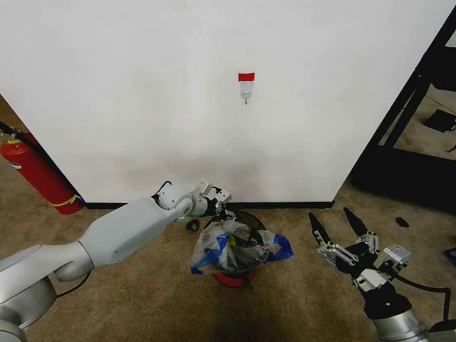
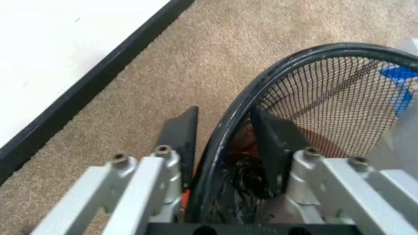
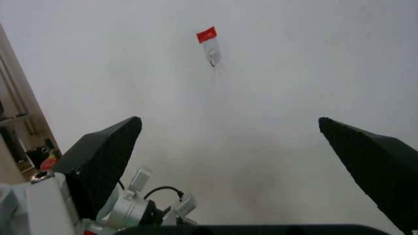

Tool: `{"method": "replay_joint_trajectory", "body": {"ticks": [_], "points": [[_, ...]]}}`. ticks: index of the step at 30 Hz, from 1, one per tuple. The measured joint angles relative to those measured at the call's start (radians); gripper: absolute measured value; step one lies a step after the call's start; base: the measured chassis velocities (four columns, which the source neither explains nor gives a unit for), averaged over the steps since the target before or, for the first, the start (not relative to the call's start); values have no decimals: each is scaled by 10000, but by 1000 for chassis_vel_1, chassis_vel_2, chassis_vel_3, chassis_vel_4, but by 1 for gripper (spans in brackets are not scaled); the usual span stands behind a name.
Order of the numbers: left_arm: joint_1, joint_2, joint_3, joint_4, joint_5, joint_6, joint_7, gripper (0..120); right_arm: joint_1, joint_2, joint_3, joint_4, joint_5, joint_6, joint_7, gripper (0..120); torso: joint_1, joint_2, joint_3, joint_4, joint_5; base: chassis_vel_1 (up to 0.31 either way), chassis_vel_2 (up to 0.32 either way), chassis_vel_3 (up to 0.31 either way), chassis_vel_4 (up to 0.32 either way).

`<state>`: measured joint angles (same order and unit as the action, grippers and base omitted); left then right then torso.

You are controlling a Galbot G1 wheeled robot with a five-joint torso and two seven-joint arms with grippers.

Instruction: Pick up the garbage bag from the wall and place it over the trash bin.

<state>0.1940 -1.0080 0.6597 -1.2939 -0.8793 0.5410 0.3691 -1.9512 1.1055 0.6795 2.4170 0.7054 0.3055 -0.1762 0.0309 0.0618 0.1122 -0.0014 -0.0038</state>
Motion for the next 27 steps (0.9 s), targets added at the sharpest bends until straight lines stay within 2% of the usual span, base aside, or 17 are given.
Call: {"method": "replay_joint_trajectory", "body": {"ticks": [6, 14, 18, 21, 23, 27], "points": [[8, 7, 28, -114, -64, 40, -238, 6, 11, 3, -3, -50, -131, 6, 62, 100, 0, 0, 0, 0, 0, 0, 0, 0, 0], [-25, 289, -81, -764, -602, 379, -1104, 4, 111, -19, -9, -88, -213, -6, 338, 100, 0, 0, 0, -2, 0, 0, 0, 0, 0], [642, 678, -1083, -1822, -1416, 800, -2547, 4, 177, -28, 0, -91, -276, -51, 587, 100, 0, 1, -1, -2, 0, 0, 0, 0, 0], [2077, 1181, -2535, -3008, -2578, 992, -4681, 4, 344, -28, -111, -200, -682, -394, 1535, 100, 0, 1, -1, 1, -3, 0, 0, 0, 0], [2334, 1279, -2805, -3190, -2772, 975, -5075, 4, 402, -25, -171, -239, -858, -532, 1868, 100, 0, 0, -1, 0, -3, 0, 0, 0, 0], [3432, 1574, -4331, -3949, -3995, 618, -7305, 4, 767, -30, -504, -349, -1217, -1266, 3350, 100, 0, 1, -1, 2, -2, 0, 0, 0, 0]]}}
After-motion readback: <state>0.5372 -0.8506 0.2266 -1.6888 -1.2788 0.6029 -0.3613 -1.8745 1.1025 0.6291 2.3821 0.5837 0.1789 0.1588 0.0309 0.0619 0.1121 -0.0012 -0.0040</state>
